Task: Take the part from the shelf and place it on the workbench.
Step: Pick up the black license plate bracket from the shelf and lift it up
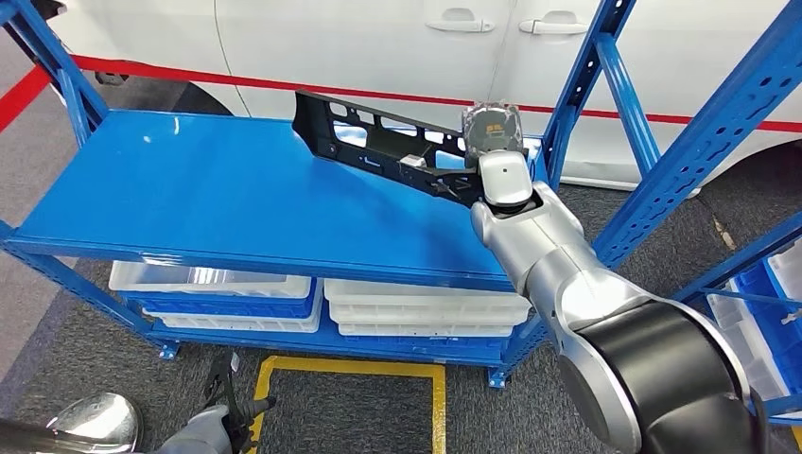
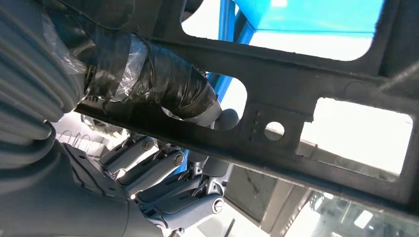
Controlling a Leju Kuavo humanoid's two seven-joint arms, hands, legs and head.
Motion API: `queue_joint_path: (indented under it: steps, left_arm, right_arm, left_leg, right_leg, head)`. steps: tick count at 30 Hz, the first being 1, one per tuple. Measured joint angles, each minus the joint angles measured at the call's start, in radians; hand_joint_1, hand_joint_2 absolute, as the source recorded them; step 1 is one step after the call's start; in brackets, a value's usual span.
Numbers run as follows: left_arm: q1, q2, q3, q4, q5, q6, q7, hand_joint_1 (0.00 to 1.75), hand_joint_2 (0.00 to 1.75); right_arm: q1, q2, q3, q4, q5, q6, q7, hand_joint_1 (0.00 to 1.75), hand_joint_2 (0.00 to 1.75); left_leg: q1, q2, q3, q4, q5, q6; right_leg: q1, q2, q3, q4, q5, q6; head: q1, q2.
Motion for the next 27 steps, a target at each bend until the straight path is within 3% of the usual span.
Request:
queue_joint_path:
  steps: [2,5,9,13,15,17,18,19,20,23,24,27]
  left_arm:
    - [0.0,0.0,0.0,0.0,0.0,0.0,0.001,0.0,1.75]
    - [0.001,-0.001,0.0,0.0,0.0,0.0,0.002,0.0,1.75]
    - [-0.001,-0.007,-0.001,0.0,-0.001,-0.001,0.004,0.0,1.75]
    - [-0.003,-0.007,-0.002,0.0,0.0,-0.001,0.004,0.0,1.75]
    - [-0.004,-0.007,-0.002,0.0,0.003,-0.004,0.006,0.0,1.75]
    - [-0.004,-0.008,-0.002,0.0,0.007,-0.009,0.012,0.0,1.75]
    - [-0.002,-0.008,-0.002,0.0,0.008,-0.011,0.017,0.0,1.75]
    - [-0.001,-0.009,-0.002,0.0,0.009,-0.013,0.022,0.0,1.75]
    - [-0.001,-0.009,-0.002,0.0,0.009,-0.014,0.026,0.0,1.75]
    - [-0.003,-0.008,-0.002,0.0,0.01,-0.016,0.033,0.0,1.75]
    - [-0.004,-0.007,-0.002,0.0,0.01,-0.016,0.035,0.0,1.75]
    - [-0.004,-0.008,-0.002,0.0,0.008,-0.015,0.037,0.0,1.75]
  right_arm:
    - [0.001,0.0,0.001,0.0,0.0,0.0,-0.001,1.75,1.75]
    - [0.002,0.0,0.004,0.001,0.0,0.0,-0.004,1.75,1.75]
    - [0.003,0.013,0.012,0.001,0.0,-0.004,-0.014,1.75,1.75]
    - [0.006,0.021,0.014,0.0,-0.001,-0.008,-0.015,1.75,1.75]
    - [0.005,0.027,0.015,0.0,-0.001,-0.012,-0.017,1.75,1.75]
    - [0.011,0.031,0.016,0.0,-0.001,-0.016,-0.019,1.75,1.75]
    - [0.016,0.032,0.017,0.0,-0.001,-0.017,-0.019,1.75,1.75]
    - [0.021,0.032,0.017,0.0,-0.001,-0.017,-0.02,1.75,1.75]
    - [0.025,0.033,0.017,0.001,-0.001,-0.018,-0.02,1.75,1.75]
    - [0.027,0.033,0.017,0.0,-0.001,-0.018,-0.019,1.75,1.75]
    - [0.027,0.034,0.017,0.0,-0.001,-0.018,-0.018,1.75,1.75]
    - [0.028,0.035,0.017,0.0,-0.001,-0.018,-0.018,1.75,1.75]
  left_leg:
    - [0.0,0.0,0.0,0.0,0.0,0.001]
    - [0.0,-0.001,0.001,0.0,-0.001,0.001]
    - [-0.005,-0.002,0.004,0.008,-0.012,-0.017]
    - [-0.002,0.0,-0.003,0.014,-0.021,-0.038]
    - [-0.002,0.0,-0.036,0.089,-0.065,-0.045]
    - [-0.002,0.001,-0.099,0.222,-0.122,-0.049]
    - [-0.002,0.001,-0.124,0.27,-0.135,-0.05]
    - [-0.002,0.001,-0.133,0.284,-0.129,-0.049]
    - [-0.002,0.001,-0.122,0.257,-0.105,-0.046]
    - [-0.007,0.0,-0.03,0.066,-0.015,-0.03]
    - [-0.01,-0.001,-0.013,0.027,-0.003,-0.026]
    - [-0.01,-0.001,-0.008,0.006,0.006,-0.016]
  right_leg:
    - [-0.001,0.0,-0.024,0.049,-0.017,0.001]
    - [-0.002,0.0,-0.036,0.066,-0.011,0.002]
    - [-0.002,0.0,0.087,-0.207,0.126,-0.01]
    - [0.0,0.001,0.094,-0.226,0.124,-0.029]
    - [-0.004,0.0,0.099,-0.233,0.127,-0.039]
    - [-0.002,0.0,0.099,-0.233,0.127,-0.044]
    - [0.0,0.0,0.099,-0.232,0.128,-0.045]
    - [0.002,0.0,0.099,-0.23,0.128,-0.045]
    - [0.003,0.001,0.099,-0.228,0.127,-0.046]
    - [0.007,0.004,0.097,-0.222,0.127,-0.043]
    - [0.008,0.005,0.094,-0.221,0.128,-0.04]
    - [0.009,0.005,0.088,-0.222,0.133,-0.025]
  head:
    - [0.0,0.0]
    - [0.0,0.0]
    - [-0.001,0.0]
    - [-0.001,0.0]
    - [-0.002,0.0]
    - [-0.002,0.0]
    - [-0.002,0.0]
    - [-0.002,0.0]
    - [-0.002,0.0]
    - [-0.002,0.0]
    - [-0.002,0.0]
    - [-0.002,0.0]
